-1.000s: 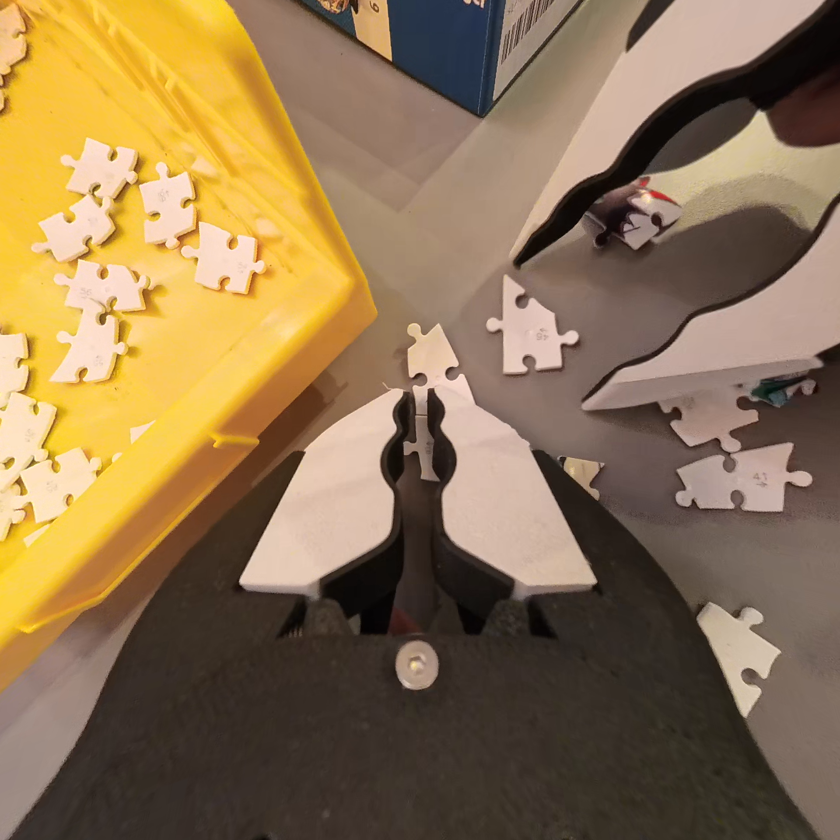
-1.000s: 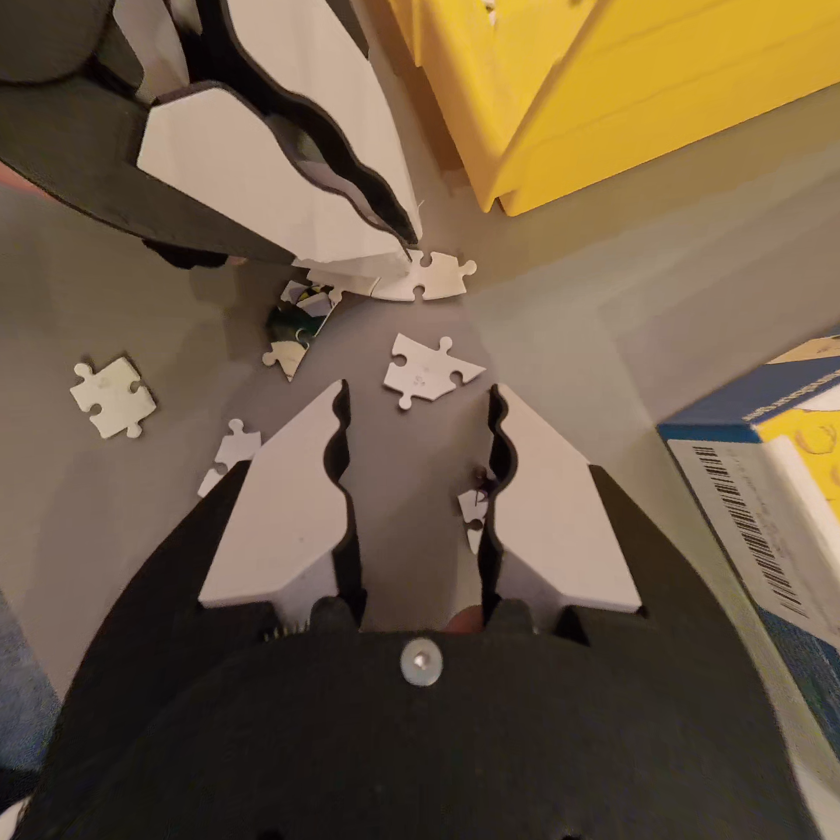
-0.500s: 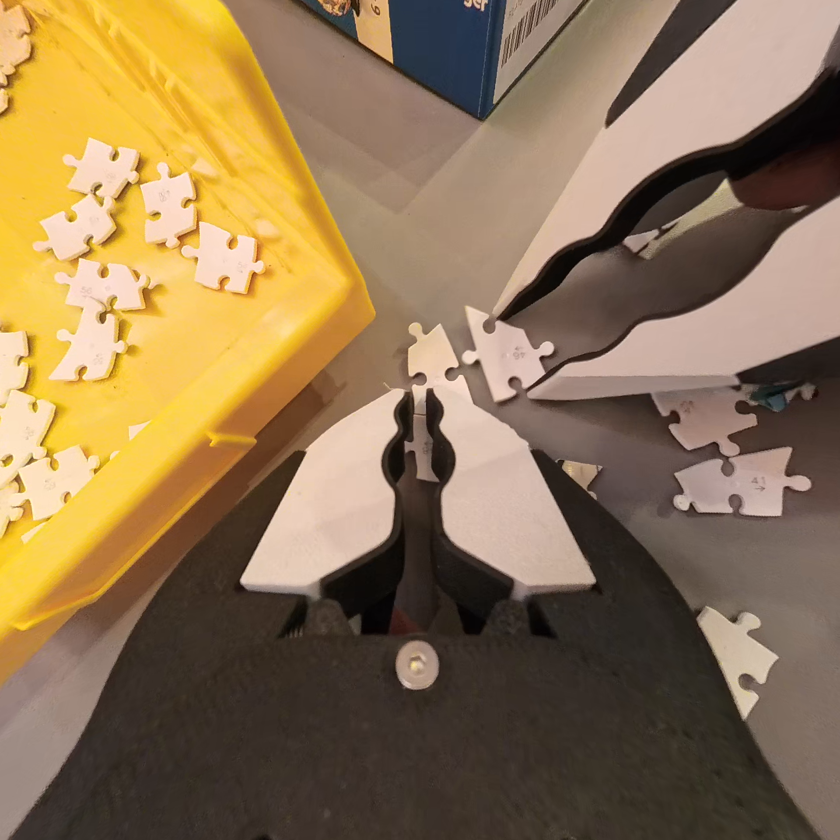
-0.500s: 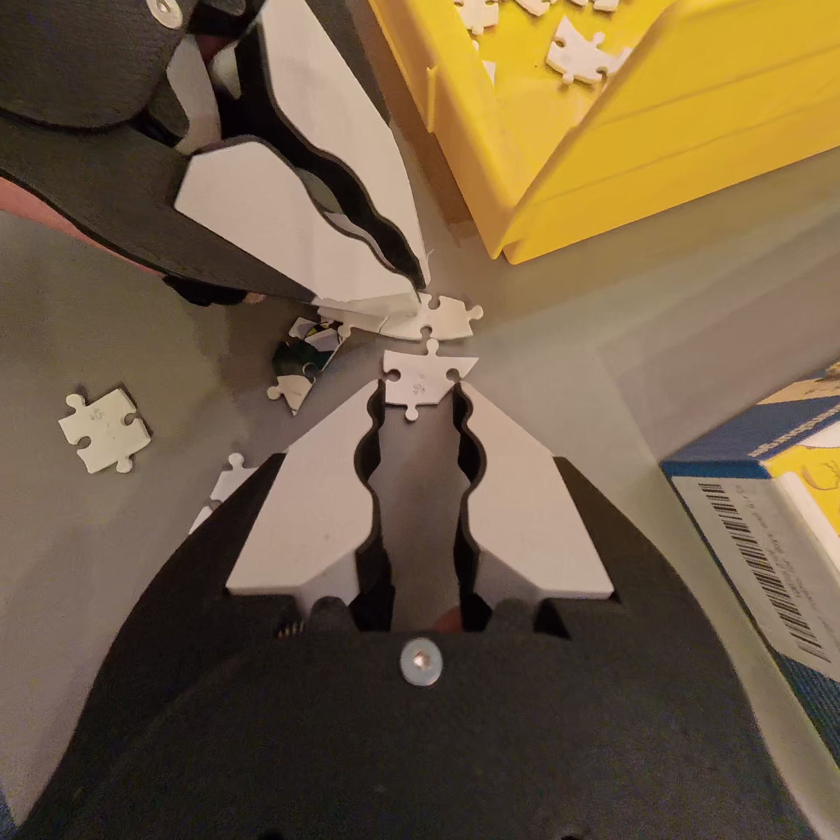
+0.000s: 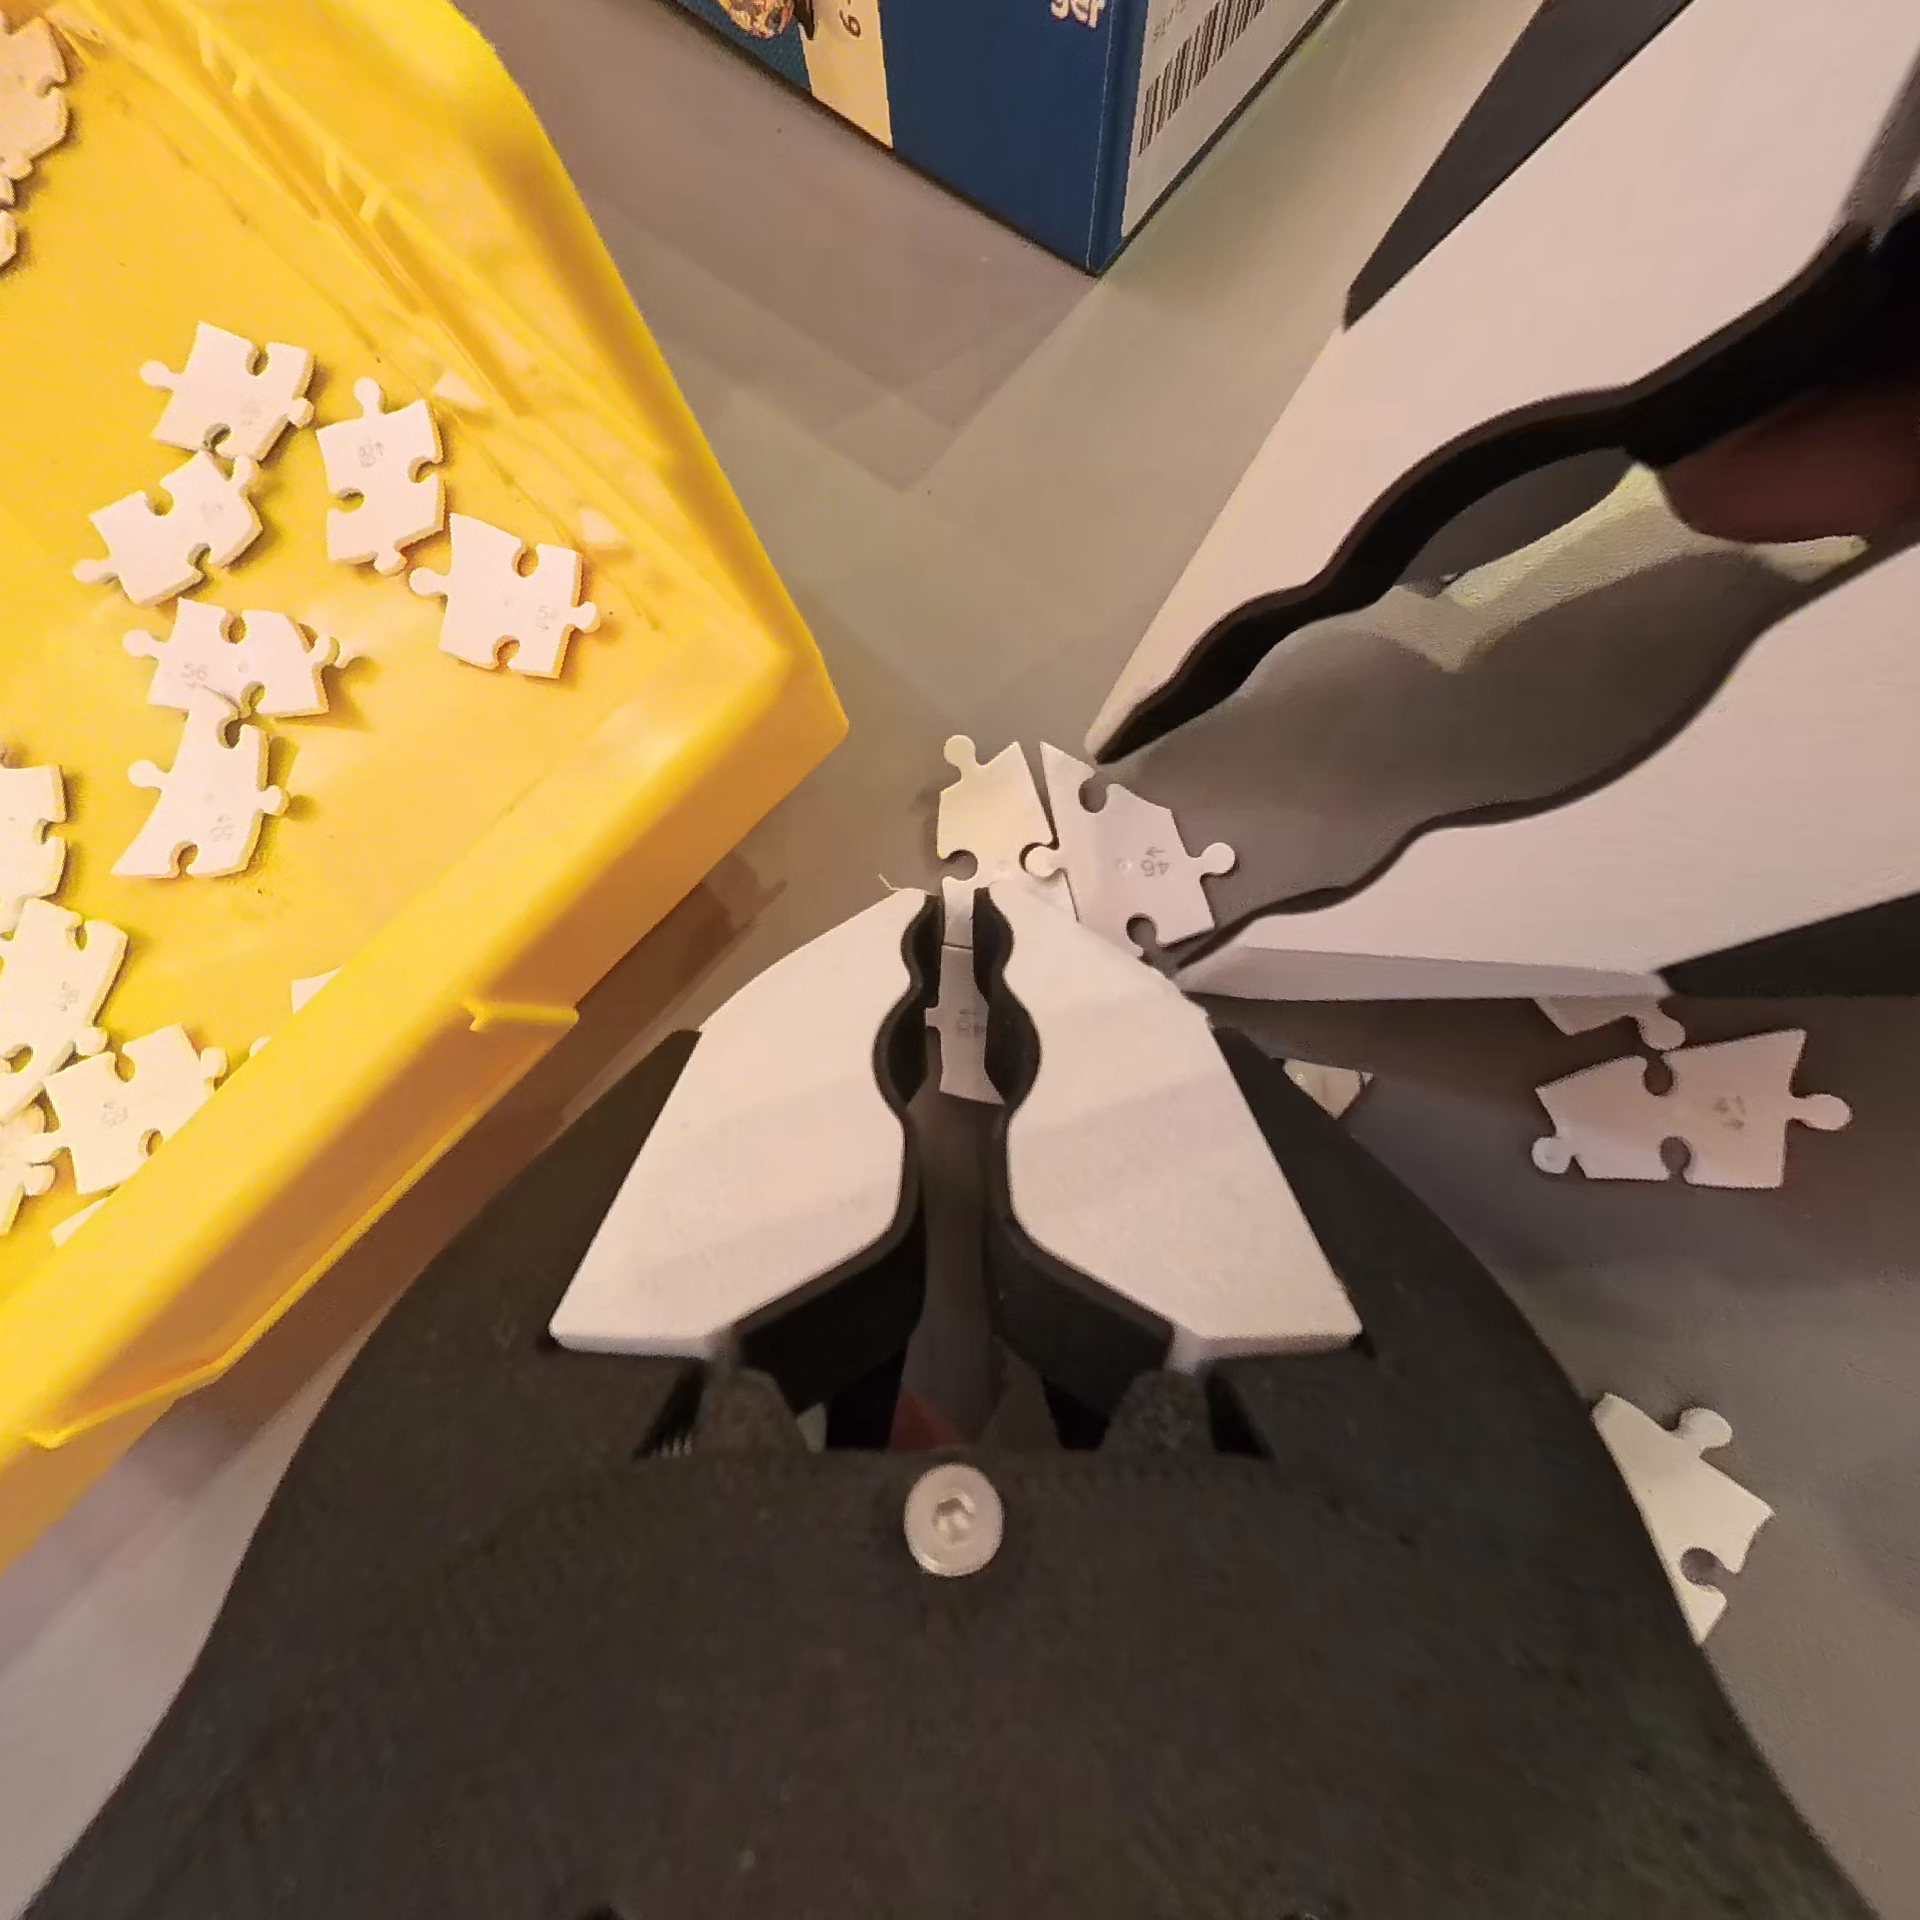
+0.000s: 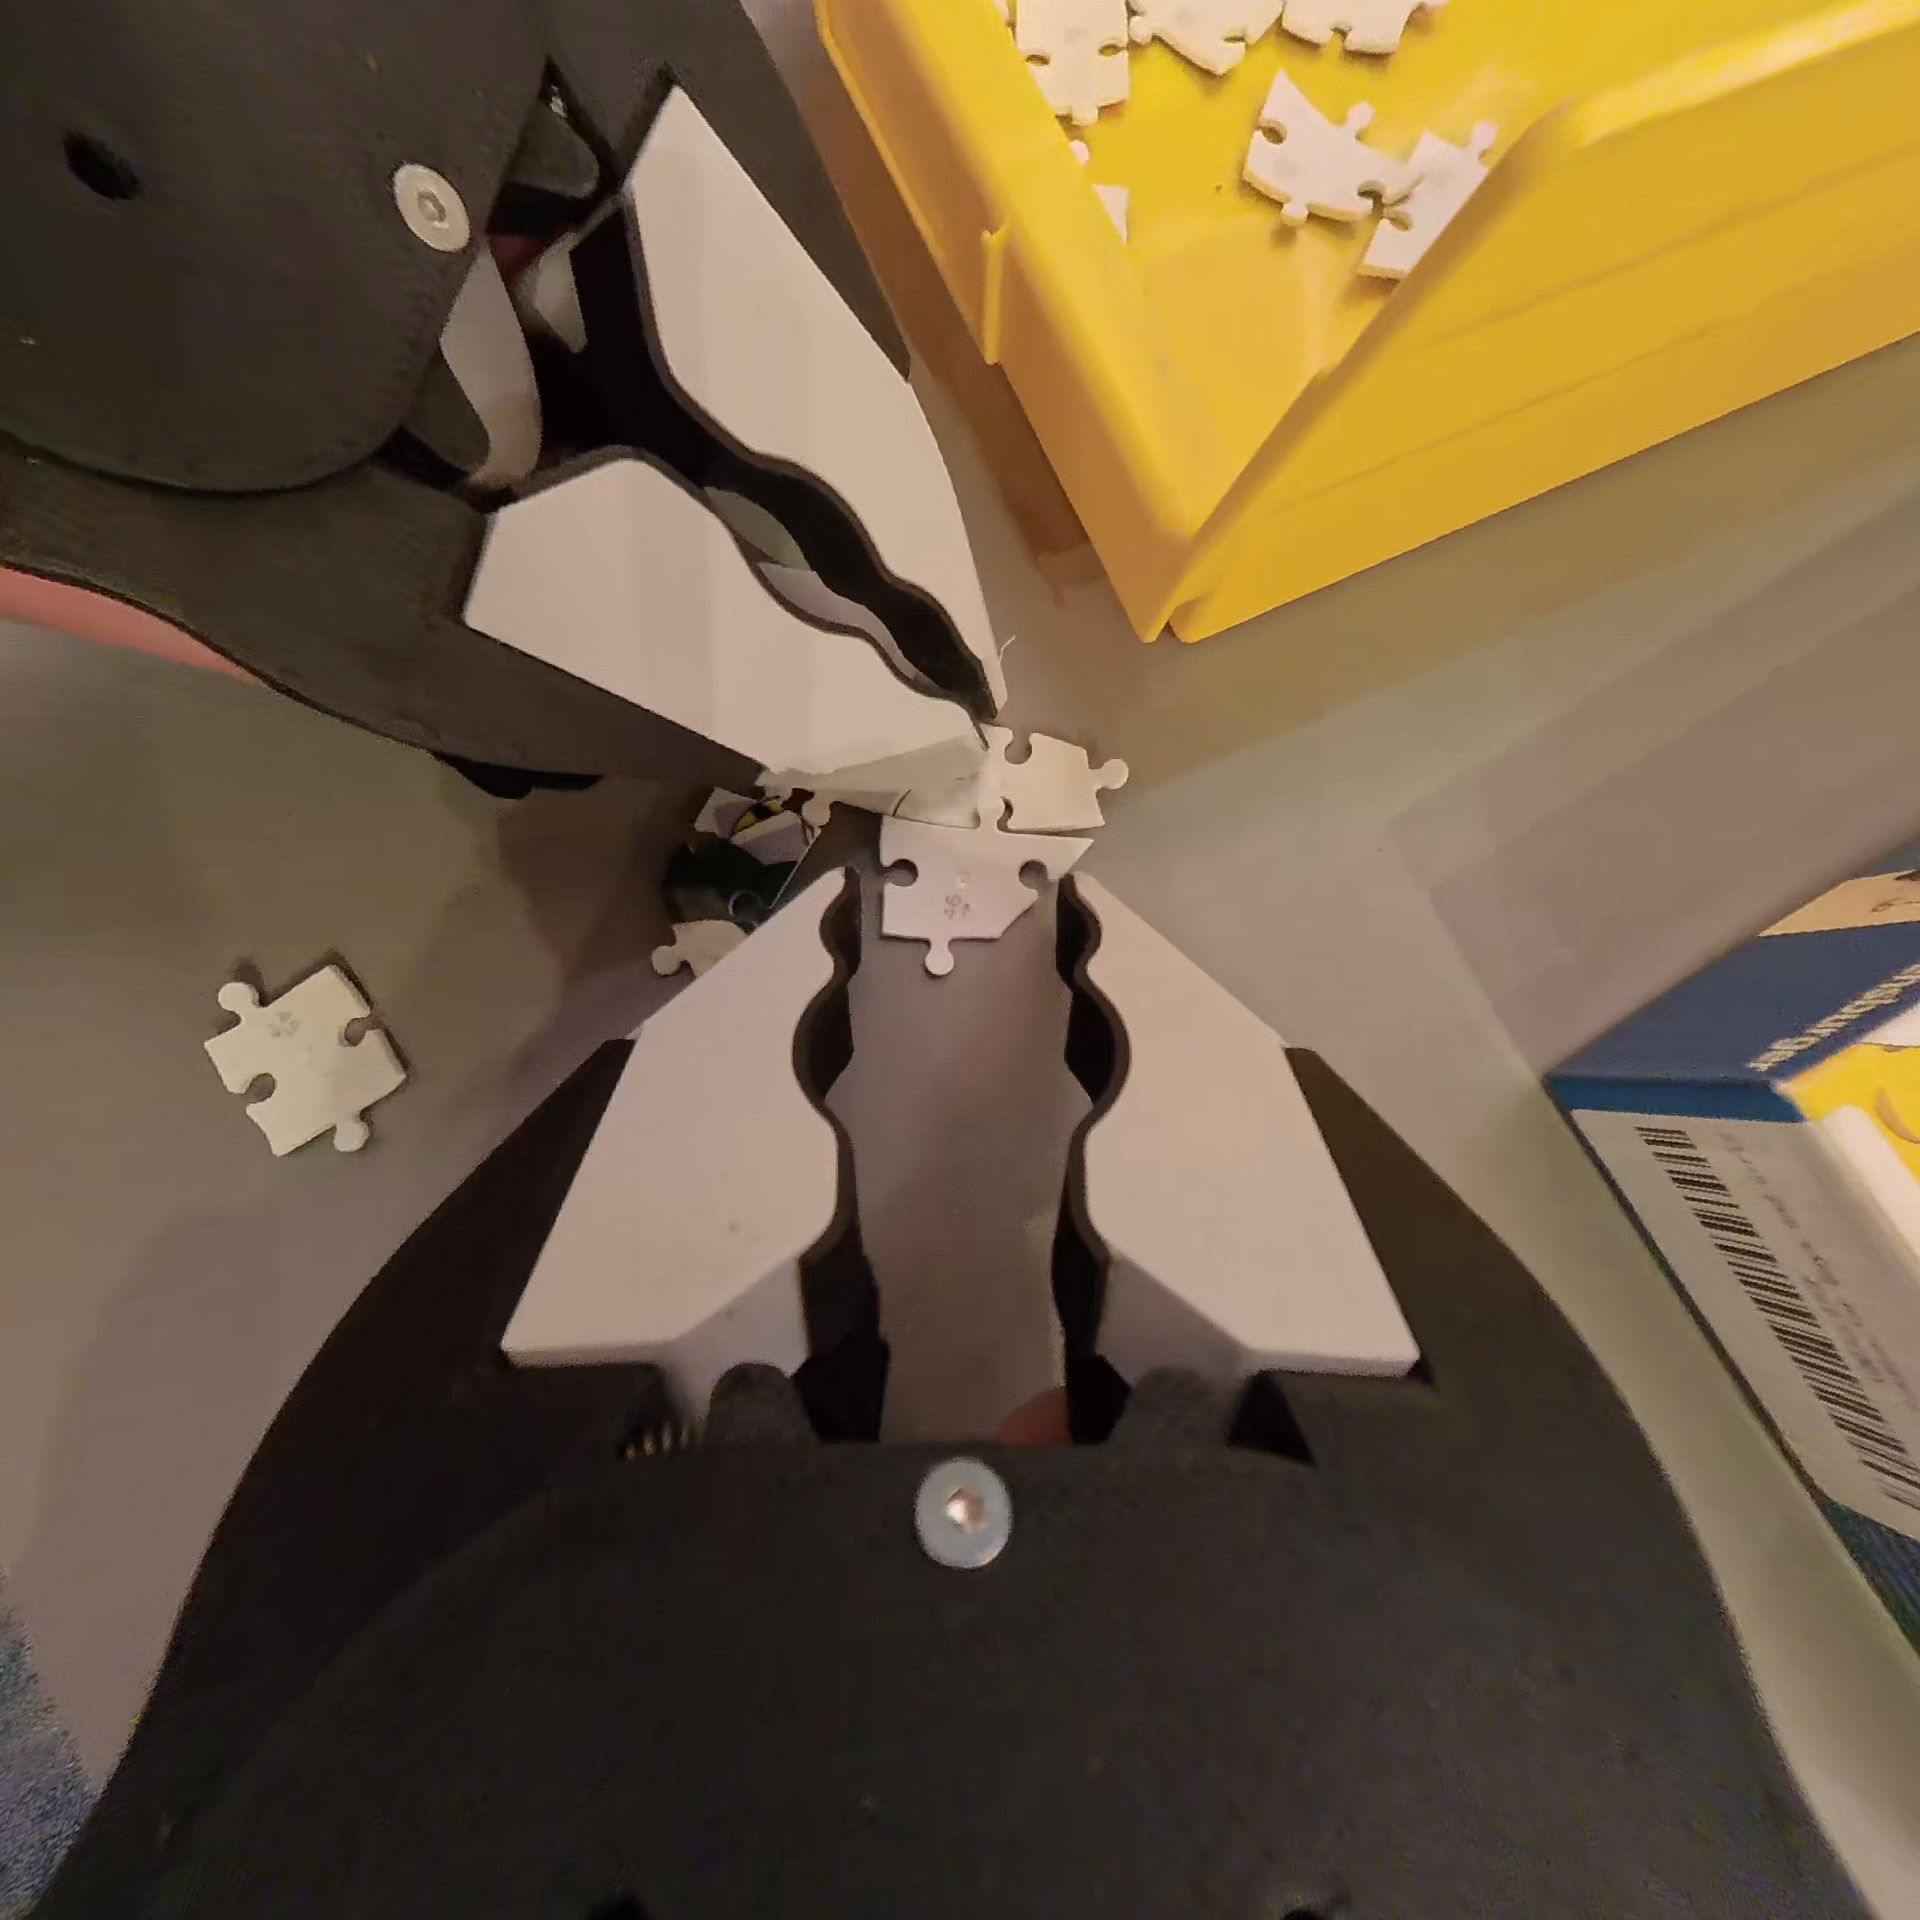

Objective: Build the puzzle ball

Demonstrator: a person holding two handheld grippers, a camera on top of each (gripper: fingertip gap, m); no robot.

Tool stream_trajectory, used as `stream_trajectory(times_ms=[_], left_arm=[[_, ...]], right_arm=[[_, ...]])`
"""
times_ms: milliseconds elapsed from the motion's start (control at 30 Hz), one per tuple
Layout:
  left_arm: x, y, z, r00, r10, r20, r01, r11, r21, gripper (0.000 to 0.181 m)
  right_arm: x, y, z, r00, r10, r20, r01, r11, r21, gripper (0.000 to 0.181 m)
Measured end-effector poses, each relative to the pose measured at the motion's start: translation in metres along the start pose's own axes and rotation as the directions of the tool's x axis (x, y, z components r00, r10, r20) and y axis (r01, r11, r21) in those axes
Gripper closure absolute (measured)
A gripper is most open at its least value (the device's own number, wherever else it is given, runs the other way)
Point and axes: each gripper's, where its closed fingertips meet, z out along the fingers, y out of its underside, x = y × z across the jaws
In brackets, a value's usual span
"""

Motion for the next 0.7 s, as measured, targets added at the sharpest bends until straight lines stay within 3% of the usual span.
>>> stream_trajectory(times_ms=[333, 700], left_arm=[[0.002, 0.0, 0.0, 1.0, -0.001, -0.007, 0.001, 1.0, -0.001, 0.175], [0.002, -0.001, 0.0, 1.0, 0.001, -0.009, -0.001, 1.0, 0.005, 0.175]], right_arm=[[0.004, -0.007, 0.008, 0.999, -0.032, 0.011, 0.031, 0.999, 0.042, 0.18], [0.008, -0.007, 0.01, 0.996, -0.091, -0.015, 0.091, 0.996, 0.002, 0.181]])
